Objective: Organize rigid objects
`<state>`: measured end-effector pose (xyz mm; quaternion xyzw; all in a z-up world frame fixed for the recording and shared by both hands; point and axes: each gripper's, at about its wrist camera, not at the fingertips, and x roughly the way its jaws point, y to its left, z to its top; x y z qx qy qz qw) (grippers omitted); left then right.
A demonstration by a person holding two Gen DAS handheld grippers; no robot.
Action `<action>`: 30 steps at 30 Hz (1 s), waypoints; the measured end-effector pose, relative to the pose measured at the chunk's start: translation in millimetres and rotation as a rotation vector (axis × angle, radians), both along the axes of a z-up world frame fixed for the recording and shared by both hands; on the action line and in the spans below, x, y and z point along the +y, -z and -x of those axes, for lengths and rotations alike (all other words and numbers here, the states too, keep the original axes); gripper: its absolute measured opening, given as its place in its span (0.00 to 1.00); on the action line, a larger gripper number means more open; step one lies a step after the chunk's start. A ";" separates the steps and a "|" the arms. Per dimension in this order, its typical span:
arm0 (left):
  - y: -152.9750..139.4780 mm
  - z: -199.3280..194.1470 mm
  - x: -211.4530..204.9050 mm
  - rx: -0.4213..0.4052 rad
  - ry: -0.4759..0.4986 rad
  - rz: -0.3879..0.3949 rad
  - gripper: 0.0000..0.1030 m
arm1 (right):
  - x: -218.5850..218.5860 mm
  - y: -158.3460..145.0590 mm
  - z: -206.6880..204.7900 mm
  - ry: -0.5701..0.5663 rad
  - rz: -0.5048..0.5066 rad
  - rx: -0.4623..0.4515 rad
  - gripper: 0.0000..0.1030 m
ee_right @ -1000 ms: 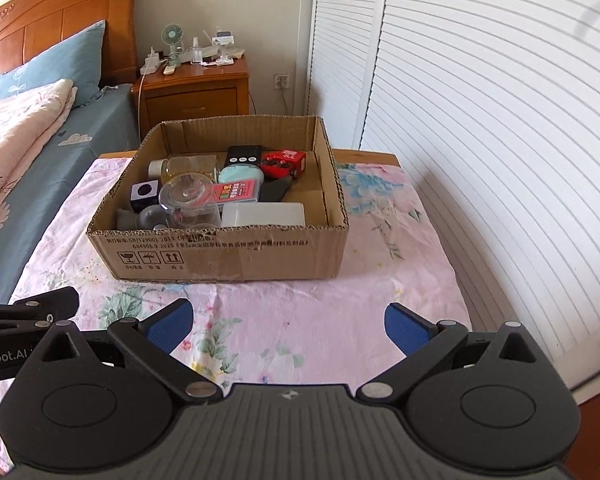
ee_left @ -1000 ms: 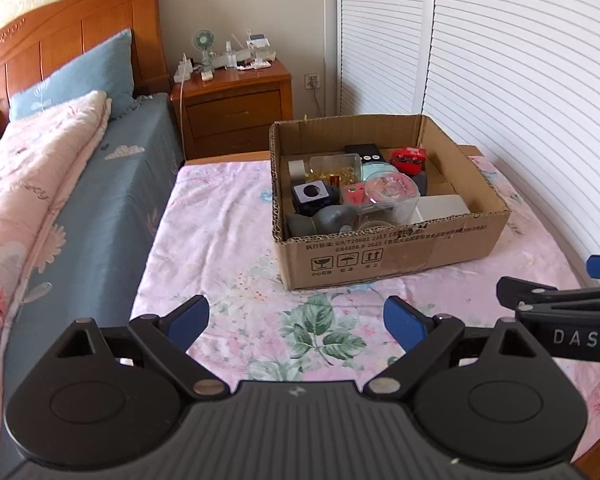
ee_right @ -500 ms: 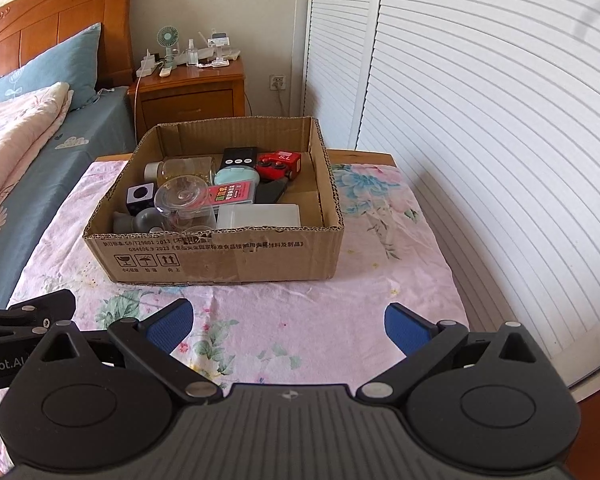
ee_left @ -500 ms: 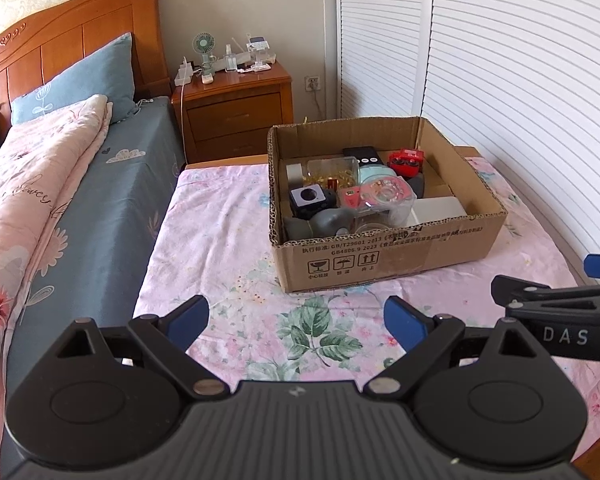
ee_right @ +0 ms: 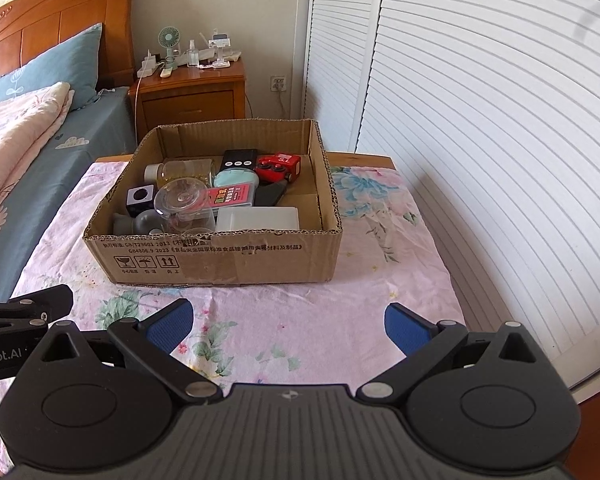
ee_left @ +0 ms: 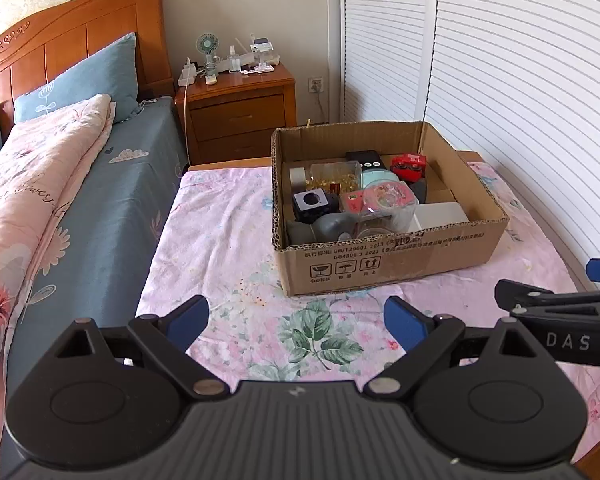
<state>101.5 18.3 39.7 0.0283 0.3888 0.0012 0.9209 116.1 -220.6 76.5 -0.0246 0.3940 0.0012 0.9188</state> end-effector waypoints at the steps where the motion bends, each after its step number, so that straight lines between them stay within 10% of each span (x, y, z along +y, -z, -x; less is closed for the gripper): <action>1: -0.5 0.4 -0.1 -0.002 -0.001 0.000 0.91 | 0.1 -0.1 -0.3 0.001 -0.001 0.000 1.00; 30: -1.0 3.0 -1.4 -0.006 -0.013 -0.004 0.91 | 0.7 0.4 -1.5 -0.008 0.006 0.001 1.00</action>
